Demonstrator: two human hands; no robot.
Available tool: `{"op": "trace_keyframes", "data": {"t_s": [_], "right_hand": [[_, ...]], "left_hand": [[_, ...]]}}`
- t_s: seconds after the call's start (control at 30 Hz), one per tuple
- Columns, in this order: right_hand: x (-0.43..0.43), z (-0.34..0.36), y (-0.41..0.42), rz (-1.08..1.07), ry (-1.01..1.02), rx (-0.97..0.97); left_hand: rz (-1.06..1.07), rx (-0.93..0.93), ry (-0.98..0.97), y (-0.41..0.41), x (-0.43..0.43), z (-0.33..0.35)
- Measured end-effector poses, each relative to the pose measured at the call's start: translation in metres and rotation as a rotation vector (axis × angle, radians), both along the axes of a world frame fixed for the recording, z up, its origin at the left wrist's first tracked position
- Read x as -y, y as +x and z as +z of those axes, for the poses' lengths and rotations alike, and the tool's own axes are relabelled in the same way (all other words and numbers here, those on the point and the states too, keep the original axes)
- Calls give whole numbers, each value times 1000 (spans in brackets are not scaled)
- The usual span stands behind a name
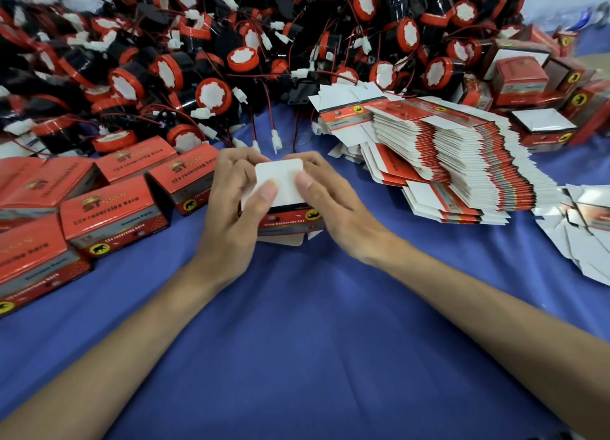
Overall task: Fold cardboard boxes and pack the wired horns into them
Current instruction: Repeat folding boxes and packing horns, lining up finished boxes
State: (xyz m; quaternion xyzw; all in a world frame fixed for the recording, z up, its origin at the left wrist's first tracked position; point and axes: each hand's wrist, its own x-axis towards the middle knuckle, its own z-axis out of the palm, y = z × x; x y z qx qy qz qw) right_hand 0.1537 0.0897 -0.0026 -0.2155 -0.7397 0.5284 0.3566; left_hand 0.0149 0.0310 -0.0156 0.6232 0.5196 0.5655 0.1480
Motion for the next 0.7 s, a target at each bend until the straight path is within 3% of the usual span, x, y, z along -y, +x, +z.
{"op": "trace_keyframes", "data": {"t_s": [0.07, 0.17, 0.33, 0.53, 0.7], "right_hand": [[0, 0, -2, -22, -65, -55], [0, -2, -5, -68, 25, -55], [-2, -4, -3, -15, 79, -98], [1, -2, -3, 72, -146, -152], [2, -1, -3, 88, -156, -175]], "left_hand": [[13, -32, 26, 1, 1, -3], [12, -24, 55, 0, 0, -4], [-79, 151, 85, 2, 2, -4], [-124, 273, 66, 5, 2, -3], [-93, 307, 101, 11, 2, -2]]}}
